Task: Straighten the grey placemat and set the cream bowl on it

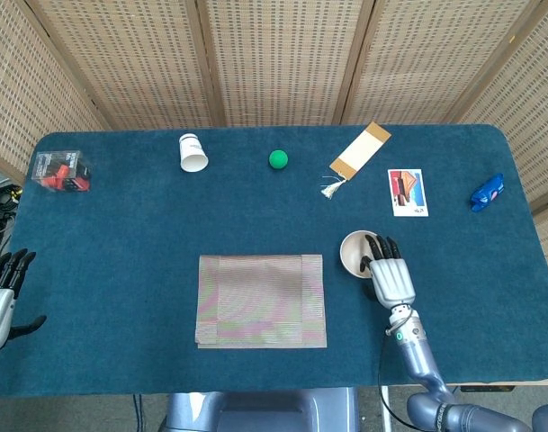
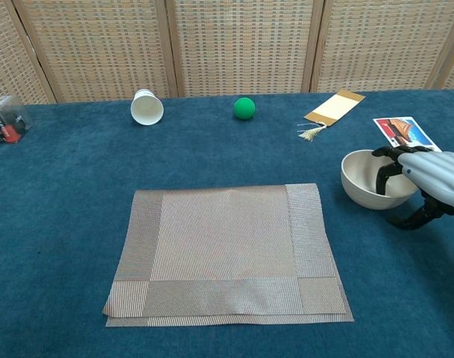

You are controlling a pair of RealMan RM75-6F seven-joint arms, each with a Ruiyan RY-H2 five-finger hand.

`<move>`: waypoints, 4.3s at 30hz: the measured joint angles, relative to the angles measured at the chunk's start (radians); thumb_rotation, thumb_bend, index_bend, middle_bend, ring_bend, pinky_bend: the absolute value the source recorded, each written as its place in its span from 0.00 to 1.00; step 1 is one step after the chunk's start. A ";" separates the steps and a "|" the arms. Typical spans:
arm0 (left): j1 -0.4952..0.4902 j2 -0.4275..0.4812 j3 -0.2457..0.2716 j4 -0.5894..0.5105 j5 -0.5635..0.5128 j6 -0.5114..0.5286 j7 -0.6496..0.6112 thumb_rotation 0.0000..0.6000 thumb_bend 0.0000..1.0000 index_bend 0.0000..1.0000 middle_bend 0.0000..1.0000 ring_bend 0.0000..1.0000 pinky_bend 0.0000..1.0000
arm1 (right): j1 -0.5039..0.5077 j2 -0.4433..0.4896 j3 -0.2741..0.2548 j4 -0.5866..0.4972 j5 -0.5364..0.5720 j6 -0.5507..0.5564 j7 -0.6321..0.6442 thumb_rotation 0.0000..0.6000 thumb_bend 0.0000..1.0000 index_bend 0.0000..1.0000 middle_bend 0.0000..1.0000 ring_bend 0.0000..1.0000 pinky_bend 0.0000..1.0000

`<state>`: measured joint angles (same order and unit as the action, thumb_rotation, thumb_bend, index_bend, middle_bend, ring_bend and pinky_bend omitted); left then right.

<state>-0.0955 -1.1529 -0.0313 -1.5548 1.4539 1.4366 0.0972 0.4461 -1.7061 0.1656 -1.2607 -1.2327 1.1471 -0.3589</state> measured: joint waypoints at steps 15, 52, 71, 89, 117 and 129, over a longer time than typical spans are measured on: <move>-0.001 -0.003 0.003 0.002 0.002 -0.003 0.007 1.00 0.00 0.00 0.00 0.00 0.00 | -0.008 -0.046 -0.002 0.095 -0.092 0.102 0.118 1.00 0.46 0.76 0.26 0.02 0.14; -0.002 -0.002 0.007 -0.004 0.020 0.007 0.015 1.00 0.00 0.00 0.00 0.00 0.00 | -0.054 0.223 0.027 -0.002 0.222 -0.030 -0.209 1.00 0.42 0.76 0.21 0.02 0.14; -0.001 0.002 0.005 -0.006 0.016 0.008 0.014 1.00 0.00 0.00 0.00 0.00 0.00 | -0.069 0.258 0.010 -0.041 0.262 -0.020 -0.214 1.00 0.30 0.43 0.01 0.00 0.03; 0.002 -0.003 -0.003 0.006 0.007 0.016 0.002 1.00 0.00 0.00 0.00 0.00 0.00 | -0.232 0.410 -0.064 -0.244 -0.072 0.299 0.086 1.00 0.22 0.15 0.00 0.00 0.00; -0.130 -0.145 0.037 0.009 0.203 -0.093 0.044 1.00 0.22 0.50 0.00 0.00 0.00 | -0.310 0.495 -0.067 -0.307 -0.135 0.324 0.255 1.00 0.21 0.16 0.00 0.00 0.00; -0.206 -0.257 0.056 -0.047 0.223 -0.230 0.236 1.00 0.40 0.42 0.00 0.00 0.00 | -0.315 0.518 -0.051 -0.322 -0.121 0.304 0.309 1.00 0.21 0.16 0.00 0.00 0.00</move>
<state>-0.3015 -1.4099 0.0246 -1.6016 1.6770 1.2064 0.3328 0.1309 -1.1885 0.1147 -1.5823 -1.3537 1.4511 -0.0502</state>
